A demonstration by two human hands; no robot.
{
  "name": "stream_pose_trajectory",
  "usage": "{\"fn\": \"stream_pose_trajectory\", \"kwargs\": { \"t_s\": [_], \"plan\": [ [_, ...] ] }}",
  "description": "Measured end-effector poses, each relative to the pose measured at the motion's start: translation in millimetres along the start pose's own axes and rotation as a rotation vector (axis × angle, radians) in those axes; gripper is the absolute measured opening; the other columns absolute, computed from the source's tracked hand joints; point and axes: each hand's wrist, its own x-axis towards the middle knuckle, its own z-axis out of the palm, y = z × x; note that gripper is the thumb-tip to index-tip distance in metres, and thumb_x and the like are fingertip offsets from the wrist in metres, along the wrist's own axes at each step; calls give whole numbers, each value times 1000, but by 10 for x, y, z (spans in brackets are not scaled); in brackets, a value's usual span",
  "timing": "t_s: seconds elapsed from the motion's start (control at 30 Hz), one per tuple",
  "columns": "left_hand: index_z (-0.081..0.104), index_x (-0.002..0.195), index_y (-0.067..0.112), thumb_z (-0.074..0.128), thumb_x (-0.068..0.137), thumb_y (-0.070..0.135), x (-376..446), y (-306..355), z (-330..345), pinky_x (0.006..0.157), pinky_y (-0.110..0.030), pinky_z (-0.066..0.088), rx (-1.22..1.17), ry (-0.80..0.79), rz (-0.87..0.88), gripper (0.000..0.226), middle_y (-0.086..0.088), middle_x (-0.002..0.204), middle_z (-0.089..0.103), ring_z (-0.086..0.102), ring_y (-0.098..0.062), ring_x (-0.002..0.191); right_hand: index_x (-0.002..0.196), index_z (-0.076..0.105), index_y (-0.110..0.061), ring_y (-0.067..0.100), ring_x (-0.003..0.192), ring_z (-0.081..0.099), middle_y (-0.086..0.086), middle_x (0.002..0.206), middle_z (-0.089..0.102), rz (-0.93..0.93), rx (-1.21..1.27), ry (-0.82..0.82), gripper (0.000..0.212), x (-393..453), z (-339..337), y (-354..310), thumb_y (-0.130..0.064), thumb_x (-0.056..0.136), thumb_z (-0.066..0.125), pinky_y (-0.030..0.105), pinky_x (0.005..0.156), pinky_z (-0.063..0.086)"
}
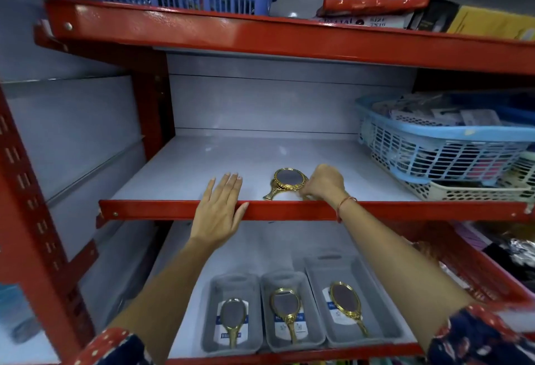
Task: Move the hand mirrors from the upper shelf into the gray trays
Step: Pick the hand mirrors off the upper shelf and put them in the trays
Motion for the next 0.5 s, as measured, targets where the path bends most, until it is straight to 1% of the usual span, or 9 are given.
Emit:
{"fn": "stream_pose_trajectory", "kwargs": {
  "t_s": [0.07, 0.1, 0.2, 0.27, 0.3, 0.33, 0.4, 0.43, 0.5],
  "plan": [
    [46, 142, 3, 17, 100, 45, -3, 13, 34, 118, -42, 20, 29, 28, 6, 65, -11, 147, 48, 43, -25, 139, 50, 48, -13, 23, 68, 59, 2, 57, 54, 4, -25, -47, 39, -15, -23, -9, -26, 58, 84, 21, 42, 34],
    [45, 142, 3, 19, 100, 44, 10, 13, 34, 119, -43, 20, 24, 23, 7, 65, -11, 148, 46, 42, -25, 139, 51, 48, -13, 24, 71, 61, 2, 60, 57, 1, -42, -70, 39, 1, -24, -9, -25, 58, 85, 22, 46, 40],
    [43, 144, 3, 22, 100, 43, 9, 18, 67, 119, -43, 21, 34, 63, -9, 63, -12, 150, 44, 39, -25, 141, 56, 52, -11, 24, 79, 67, 7, 75, 66, 17, -42, -135, 33, 33, -40, -34, -17, 57, 84, 29, 69, 56],
    [43, 144, 2, 19, 100, 43, 2, 23, 62, 119, -43, 20, 24, 51, -14, 64, -12, 150, 43, 39, -25, 141, 62, 59, -9, 24, 80, 71, 9, 79, 72, 86, 83, -211, 26, 106, -39, -32, -10, 58, 85, 34, 79, 60],
    [43, 144, 2, 17, 101, 44, 3, 27, 60, 119, -43, 20, 30, 61, -10, 65, -12, 150, 43, 38, -25, 142, 65, 60, -8, 22, 76, 72, 9, 75, 73, 134, 195, -271, 23, 131, -46, -30, -5, 62, 83, 35, 78, 61],
    [43, 144, 2, 16, 101, 44, 6, 29, 55, 119, -42, 20, 29, 58, -7, 66, -12, 150, 42, 37, -25, 142, 66, 60, -7, 19, 70, 70, 7, 68, 71, 189, 297, -346, 21, 140, -73, -21, 1, 68, 80, 32, 75, 61],
    [42, 144, 2, 16, 101, 44, 8, 22, 58, 120, -42, 19, 35, 62, 0, 65, -12, 151, 41, 36, -25, 143, 68, 60, -7, 11, 61, 64, -1, 49, 68, 248, 435, -484, 19, 155, -158, 19, 5, 81, 68, 23, 71, 57],
    [41, 145, 3, 17, 101, 44, 8, 18, 61, 120, -42, 18, 32, 62, -3, 65, -12, 151, 41, 36, -25, 143, 70, 61, -8, 8, 55, 65, -4, 44, 66, 261, 491, -535, 19, 166, -199, 50, 4, 85, 64, 19, 67, 56],
    [40, 145, 3, 17, 100, 45, 8, 27, 59, 120, -42, 17, 39, 63, -15, 66, -12, 152, 40, 35, -25, 143, 77, 63, -8, 5, 46, 67, -4, 44, 68, 286, 620, -598, 14, 147, -290, 104, 1, 87, 62, 14, 52, 55]
  ]
}}
